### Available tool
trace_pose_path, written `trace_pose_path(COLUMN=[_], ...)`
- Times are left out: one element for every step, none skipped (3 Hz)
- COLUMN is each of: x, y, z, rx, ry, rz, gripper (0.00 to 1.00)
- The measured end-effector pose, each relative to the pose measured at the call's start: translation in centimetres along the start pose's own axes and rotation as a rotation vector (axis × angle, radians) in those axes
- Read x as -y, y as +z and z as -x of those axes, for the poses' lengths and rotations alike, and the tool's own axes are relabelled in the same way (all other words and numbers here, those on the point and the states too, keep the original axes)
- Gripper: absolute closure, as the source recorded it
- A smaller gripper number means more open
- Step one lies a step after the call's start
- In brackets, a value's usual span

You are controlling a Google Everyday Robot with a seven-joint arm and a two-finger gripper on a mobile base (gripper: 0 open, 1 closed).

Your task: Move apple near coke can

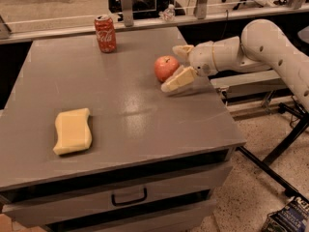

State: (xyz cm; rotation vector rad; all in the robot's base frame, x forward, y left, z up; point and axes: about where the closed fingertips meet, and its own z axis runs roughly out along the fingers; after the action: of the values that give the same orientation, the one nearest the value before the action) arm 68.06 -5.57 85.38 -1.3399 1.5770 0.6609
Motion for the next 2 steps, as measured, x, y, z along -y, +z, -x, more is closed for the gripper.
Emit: trace_pose_path(x=[0.1,0.64], y=[0.36,0.47], z=[0.02,0.23], rx=[-0.002,0.012], ry=[0.004,0.012], rz=[0.011,-0.004], gripper=[0.36,0.59])
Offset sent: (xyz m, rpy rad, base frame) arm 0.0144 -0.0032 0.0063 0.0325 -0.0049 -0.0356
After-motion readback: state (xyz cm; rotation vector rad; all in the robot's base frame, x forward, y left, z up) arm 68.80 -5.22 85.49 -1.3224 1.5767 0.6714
